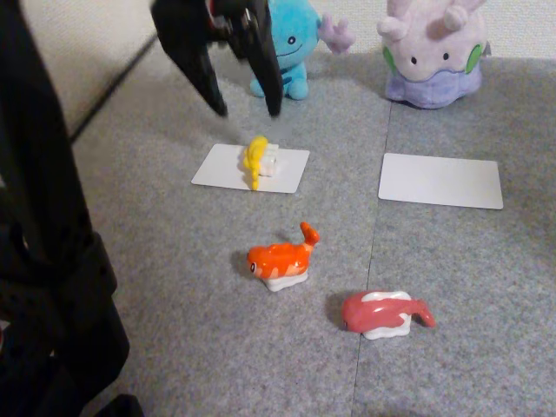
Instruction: Wooper wants to eat egg sudhi, and Goomy wants to eat shrimp sushi
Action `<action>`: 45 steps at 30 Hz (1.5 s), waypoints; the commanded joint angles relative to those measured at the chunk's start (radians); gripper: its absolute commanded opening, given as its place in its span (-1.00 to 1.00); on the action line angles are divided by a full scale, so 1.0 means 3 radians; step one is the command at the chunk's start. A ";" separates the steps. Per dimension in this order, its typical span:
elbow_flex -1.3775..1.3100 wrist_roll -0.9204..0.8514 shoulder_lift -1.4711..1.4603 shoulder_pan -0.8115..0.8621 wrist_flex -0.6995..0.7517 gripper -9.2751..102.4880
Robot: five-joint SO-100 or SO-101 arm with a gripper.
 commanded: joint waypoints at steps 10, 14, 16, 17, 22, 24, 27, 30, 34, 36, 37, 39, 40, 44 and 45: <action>0.0092 -0.0005 0.0747 0.0557 0.0987 -0.47; 0.0470 -0.0010 0.0757 0.0864 0.0874 -0.47; 0.0711 -0.0010 0.0798 0.0926 0.0762 -0.47; 0.0833 -0.0005 0.0813 0.0951 0.0690 -0.47; 0.1427 0.0051 0.0966 0.0982 0.0343 -0.47; 0.1662 0.0051 0.1053 0.0987 0.0194 -0.47; 0.1984 0.0051 0.1186 0.1074 -0.0036 -0.47; 0.2234 0.0046 0.1253 0.1176 -0.0215 -0.47; 0.2465 0.0000 0.1263 0.1304 -0.0409 -0.47; 0.2511 -0.0015 0.1263 0.1365 -0.0460 -0.47; 0.2511 -0.0015 0.1263 0.1391 -0.0470 -0.47; 0.2511 -0.0015 0.1263 0.1442 -0.0486 -0.47; 0.2511 -0.0015 0.1263 0.1447 -0.0516 -0.48; 0.2516 -0.0015 0.1258 0.1447 -0.0695 -0.48; 0.2516 -0.0015 0.1258 0.1447 -0.0731 -0.48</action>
